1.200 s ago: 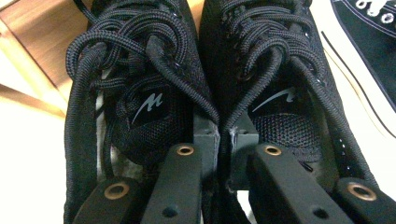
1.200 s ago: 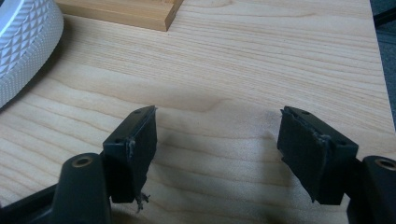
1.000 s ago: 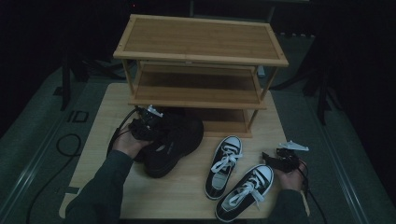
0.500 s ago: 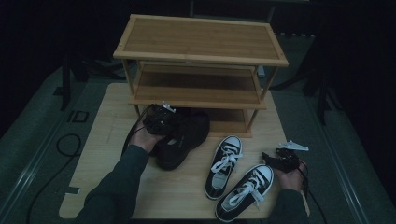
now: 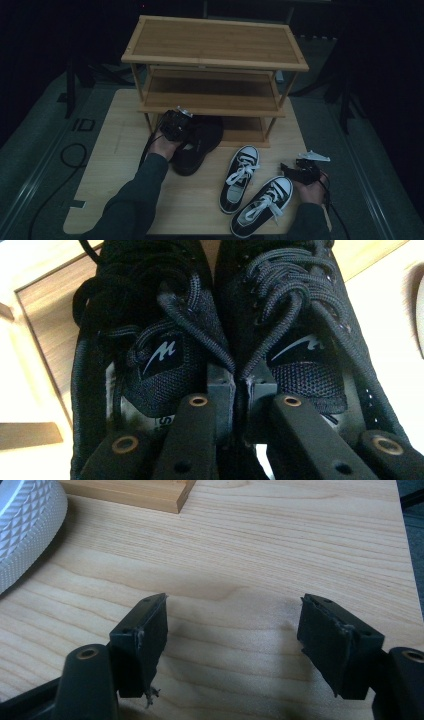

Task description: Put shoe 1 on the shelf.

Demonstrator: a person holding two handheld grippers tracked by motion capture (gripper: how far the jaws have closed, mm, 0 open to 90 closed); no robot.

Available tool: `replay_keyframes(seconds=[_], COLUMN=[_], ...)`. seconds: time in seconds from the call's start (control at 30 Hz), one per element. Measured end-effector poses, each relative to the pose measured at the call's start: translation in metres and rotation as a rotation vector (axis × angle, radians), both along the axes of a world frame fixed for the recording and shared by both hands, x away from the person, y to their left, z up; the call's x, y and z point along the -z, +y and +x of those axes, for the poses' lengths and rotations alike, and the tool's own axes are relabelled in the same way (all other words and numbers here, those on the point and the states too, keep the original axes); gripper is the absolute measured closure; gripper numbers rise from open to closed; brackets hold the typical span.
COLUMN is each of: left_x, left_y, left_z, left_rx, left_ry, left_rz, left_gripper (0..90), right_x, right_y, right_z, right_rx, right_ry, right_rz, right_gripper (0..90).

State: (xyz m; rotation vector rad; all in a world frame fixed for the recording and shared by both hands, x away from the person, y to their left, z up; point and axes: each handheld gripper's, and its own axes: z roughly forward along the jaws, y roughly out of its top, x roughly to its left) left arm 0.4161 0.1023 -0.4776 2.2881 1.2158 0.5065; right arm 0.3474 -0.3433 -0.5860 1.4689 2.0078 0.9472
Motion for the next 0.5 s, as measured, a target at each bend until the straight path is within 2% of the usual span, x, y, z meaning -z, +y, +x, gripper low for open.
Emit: replay_keyframes(seconds=[0.33, 0.5], left_x=[0.004, 0.004], left_y=[-0.011, -0.012], left_z=[0.006, 0.007], left_rx=[-0.038, -0.048], left_ry=[-0.022, -0.019], left_rz=[-0.025, -0.019], left_gripper=[85.4, 81.9], right_x=[0.0, 0.0], right_y=[0.0, 0.0], right_z=[0.0, 0.0], right_rx=[0.0, 0.0], right_ry=[0.0, 0.0], right_rz=[-0.003, -0.003], right_gripper=[27.8, 27.8])
